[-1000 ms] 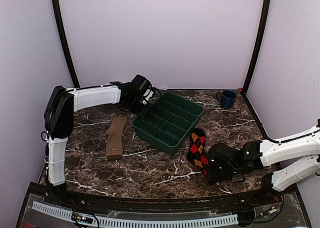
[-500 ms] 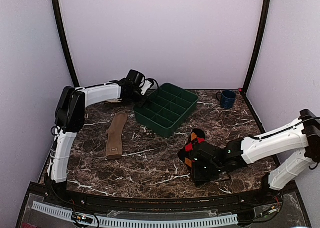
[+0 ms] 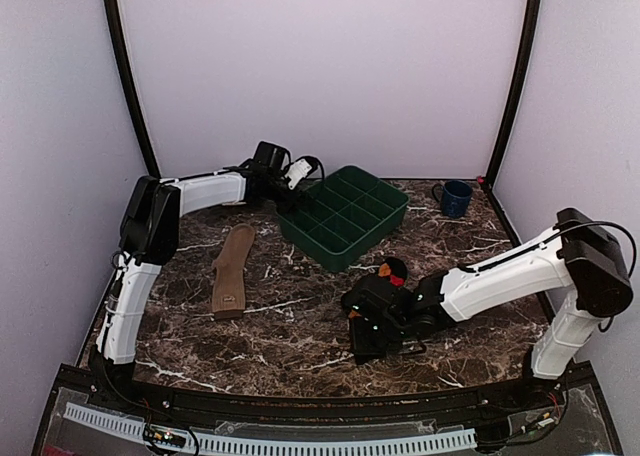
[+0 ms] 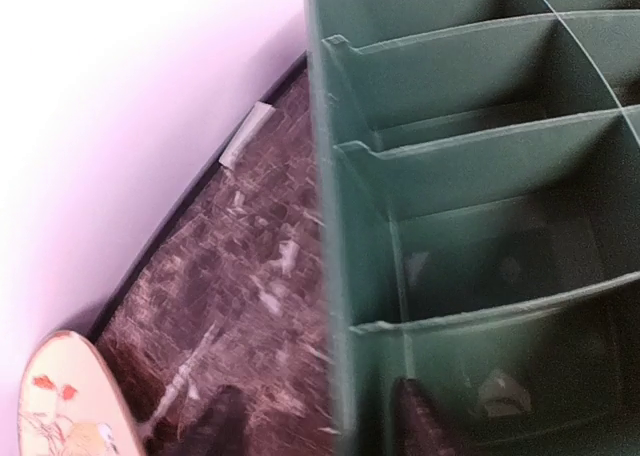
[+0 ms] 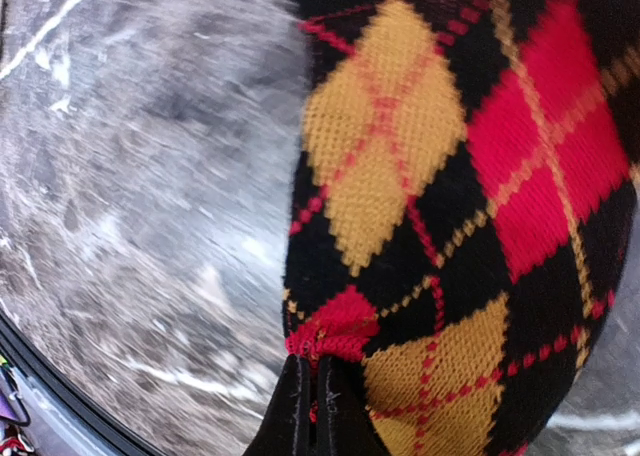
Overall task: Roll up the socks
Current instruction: Move the storage box to the center of the board, then pick up the sock from the center of the board.
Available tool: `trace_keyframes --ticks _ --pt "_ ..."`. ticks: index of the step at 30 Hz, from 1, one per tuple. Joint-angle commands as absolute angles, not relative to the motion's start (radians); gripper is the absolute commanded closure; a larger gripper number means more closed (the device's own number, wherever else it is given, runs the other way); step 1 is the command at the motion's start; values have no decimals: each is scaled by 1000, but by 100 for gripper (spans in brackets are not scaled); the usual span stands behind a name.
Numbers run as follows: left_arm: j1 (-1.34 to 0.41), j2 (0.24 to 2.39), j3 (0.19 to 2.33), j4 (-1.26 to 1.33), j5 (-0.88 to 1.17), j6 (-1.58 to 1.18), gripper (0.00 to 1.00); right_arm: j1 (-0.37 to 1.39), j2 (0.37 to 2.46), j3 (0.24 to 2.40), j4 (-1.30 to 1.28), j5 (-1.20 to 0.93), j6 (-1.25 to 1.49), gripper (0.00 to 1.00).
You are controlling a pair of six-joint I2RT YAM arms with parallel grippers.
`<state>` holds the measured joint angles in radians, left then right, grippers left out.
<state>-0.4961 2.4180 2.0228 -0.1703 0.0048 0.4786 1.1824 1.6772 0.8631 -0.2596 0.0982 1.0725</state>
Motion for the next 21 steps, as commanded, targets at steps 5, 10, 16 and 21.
trace_keyframes --ticks 5,10,16,21 --pt "-450 2372 2015 -163 -89 451 17 1166 1817 984 -187 27 1013 100" --pt "-454 2249 2000 -238 -119 305 2 1162 1864 1056 -182 -3 1003 99" --pt "-502 2022 1837 -255 -148 202 1 1168 1881 1135 -186 -29 991 76" --pt "-581 1852 1689 -313 -197 144 1 1184 1851 1240 -264 15 935 54"
